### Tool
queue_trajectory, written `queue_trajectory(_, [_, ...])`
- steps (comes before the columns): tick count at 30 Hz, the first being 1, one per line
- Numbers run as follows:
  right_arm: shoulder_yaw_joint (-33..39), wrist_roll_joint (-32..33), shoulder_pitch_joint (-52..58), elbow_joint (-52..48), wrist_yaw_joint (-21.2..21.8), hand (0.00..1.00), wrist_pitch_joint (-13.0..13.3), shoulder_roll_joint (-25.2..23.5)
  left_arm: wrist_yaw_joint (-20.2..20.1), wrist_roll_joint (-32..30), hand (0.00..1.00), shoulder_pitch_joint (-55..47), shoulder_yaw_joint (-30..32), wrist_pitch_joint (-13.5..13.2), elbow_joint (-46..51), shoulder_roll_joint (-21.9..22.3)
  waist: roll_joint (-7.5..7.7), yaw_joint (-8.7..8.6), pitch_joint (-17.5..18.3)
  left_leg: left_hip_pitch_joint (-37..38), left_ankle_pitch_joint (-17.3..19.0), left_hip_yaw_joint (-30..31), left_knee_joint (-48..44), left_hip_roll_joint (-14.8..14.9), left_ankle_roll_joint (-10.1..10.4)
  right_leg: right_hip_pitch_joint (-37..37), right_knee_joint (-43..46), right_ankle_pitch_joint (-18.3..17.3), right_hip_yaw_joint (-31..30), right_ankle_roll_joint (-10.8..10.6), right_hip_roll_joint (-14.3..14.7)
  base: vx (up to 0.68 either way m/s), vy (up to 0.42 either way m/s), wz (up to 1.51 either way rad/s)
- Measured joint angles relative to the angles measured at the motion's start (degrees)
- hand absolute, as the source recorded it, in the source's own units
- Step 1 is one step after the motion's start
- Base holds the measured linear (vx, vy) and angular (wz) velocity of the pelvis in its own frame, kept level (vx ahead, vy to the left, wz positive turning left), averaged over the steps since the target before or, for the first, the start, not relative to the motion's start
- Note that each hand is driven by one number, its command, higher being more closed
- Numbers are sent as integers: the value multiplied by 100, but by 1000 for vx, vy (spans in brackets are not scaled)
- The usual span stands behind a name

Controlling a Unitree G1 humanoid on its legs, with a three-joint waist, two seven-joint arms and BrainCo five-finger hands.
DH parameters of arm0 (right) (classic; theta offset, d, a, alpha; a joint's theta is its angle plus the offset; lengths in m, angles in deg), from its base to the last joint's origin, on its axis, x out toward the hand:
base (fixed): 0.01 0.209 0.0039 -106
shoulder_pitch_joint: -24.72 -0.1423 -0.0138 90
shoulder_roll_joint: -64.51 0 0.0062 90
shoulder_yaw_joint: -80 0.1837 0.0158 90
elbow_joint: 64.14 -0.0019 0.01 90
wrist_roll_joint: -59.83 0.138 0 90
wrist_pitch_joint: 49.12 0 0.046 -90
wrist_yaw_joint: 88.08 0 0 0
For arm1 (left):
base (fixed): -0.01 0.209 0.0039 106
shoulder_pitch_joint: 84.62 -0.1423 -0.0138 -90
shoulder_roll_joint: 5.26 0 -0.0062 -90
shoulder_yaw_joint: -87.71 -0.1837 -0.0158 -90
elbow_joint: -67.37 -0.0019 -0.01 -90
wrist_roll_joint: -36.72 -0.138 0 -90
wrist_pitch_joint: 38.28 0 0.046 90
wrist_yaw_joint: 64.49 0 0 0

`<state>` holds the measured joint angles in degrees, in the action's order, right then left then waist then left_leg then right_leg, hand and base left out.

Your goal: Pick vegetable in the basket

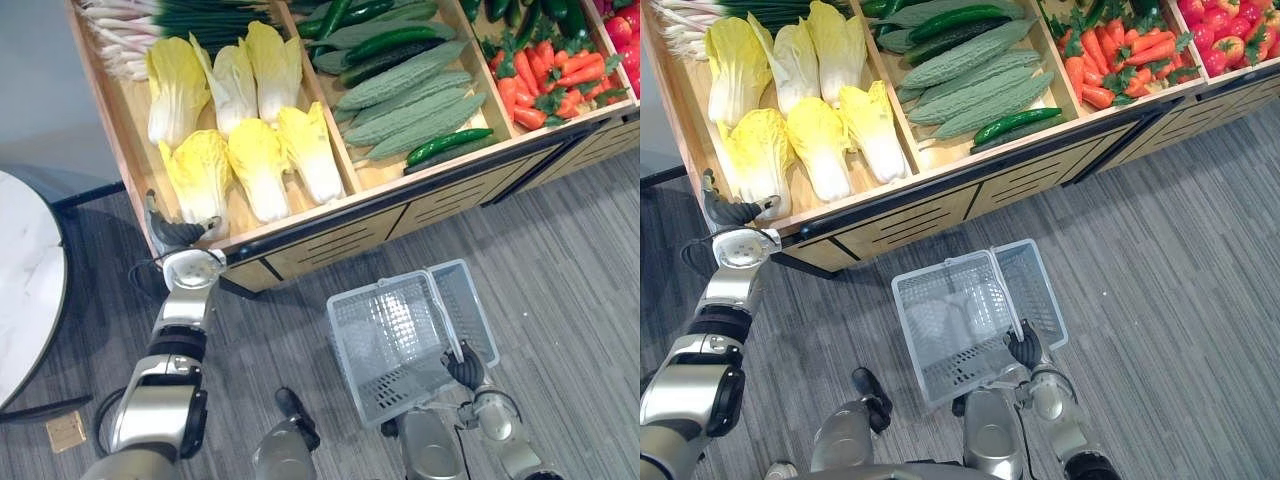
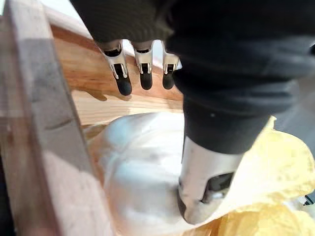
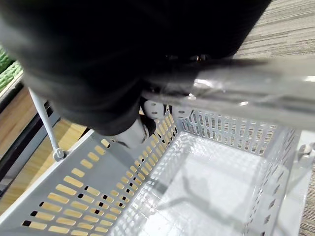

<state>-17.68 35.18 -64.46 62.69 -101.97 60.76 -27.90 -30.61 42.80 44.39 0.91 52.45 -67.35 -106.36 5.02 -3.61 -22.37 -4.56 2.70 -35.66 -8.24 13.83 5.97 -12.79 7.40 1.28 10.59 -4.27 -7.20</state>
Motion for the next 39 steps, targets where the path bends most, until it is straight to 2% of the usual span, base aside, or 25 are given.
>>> queue_trajectory(4, [-56, 50, -85, 0, -32, 100, -2, 0, 2, 4, 0, 167, 2, -3, -140, -4, 43, -77, -65, -52, 18, -27, 0, -4, -29, -116, 79, 0, -39, 1, -5, -28, 2, -4])
queue_trajectory(11, [-70, 101, -133, -103, -112, 100, 12, 0, -51, 5, 0, 426, -22, -17, -154, -5, 104, -104, -244, -130, 23, -151, -14, 7, -38, -336, 186, 11, -141, 14, 5, -32, -6, -10])
queue_trajectory(12, [-81, 102, -133, -106, -135, 100, 21, 0, -37, 0, 100, 483, -76, -28, -202, -5, 116, -104, -265, -134, 23, -159, -15, 8, -38, -349, 188, 11, -147, 14, 7, -5, -9, -3])
queue_trajectory(25, [-288, 103, -242, -112, -214, 100, 20, 0, 18, 70, 100, 703, -127, -221, -461, -55, 141, -103, -277, -235, 19, -171, -23, -8, -44, -453, 187, 37, -151, 25, -16, 0, 0, 1])
queue_trajectory(28, [-291, 99, -242, -110, -223, 100, 20, -1, 135, 433, 100, 699, -130, -343, -504, -20, 142, -119, -278, -217, 7, -139, -8, -24, -60, -406, 172, 39, -115, 22, -33, 3, 3, 4])
queue_trajectory(30, [-292, 95, -238, -91, -245, 100, 14, -16, 364, 952, 100, 660, -98, -592, -504, 88, 148, -127, -281, -158, 0, -109, 17, -42, -67, -315, 158, 39, -69, 22, -55, 12, 9, 9])
queue_trajectory(31, [-297, 93, -238, -75, -252, 100, 7, -24, 440, 1015, 100, 644, -63, -663, -503, 127, 148, -129, -281, -132, -1, -104, 25, -48, -68, -280, 146, 39, -57, 22, -60, 15, 15, 11])
queue_trajectory(33, [-314, 89, -233, 10, -280, 100, -6, -96, 864, 1373, 100, 443, 140, -984, -320, 342, 144, -245, -278, -6, -16, 11, 94, -89, -85, -54, 43, 45, 63, 12, -89, 26, 23, 22])
queue_trajectory(35, [-313, 87, -152, 10, -328, 100, -35, -129, 1214, 1593, 100, 214, 275, -1287, 34, 561, 142, -242, -277, 78, -18, 46, 138, -112, -84, 86, -31, 47, 142, 7, -101, 21, 24, 18])
queue_trajectory(36, [-308, 83, -109, 14, -337, 100, -51, -138, 1443, 1634, 100, 46, 343, -1486, 260, 700, 132, -234, -268, 122, -25, 79, 182, -135, -84, 152, -68, 50, 179, 3, -109, 15, 21, 14])
queue_trajectory(37, [-308, 81, -99, 17, -339, 100, -59, -139, 1562, 1634, 100, -47, 357, -1590, 388, 754, 130, -238, -267, 142, -33, 107, 208, -149, -83, 200, -100, 55, 205, -5, -114, 22, 21, 20])
queue_trajectory(39, [-284, 27, -35, 46, -324, 100, -96, -148, 2073, 1633, 100, -416, 451, -1852, 864, 1092, 99, -233, -240, 203, -36, 208, 238, -176, -81, 383, -214, 61, 321, -15, -118, 31, 17, 23])
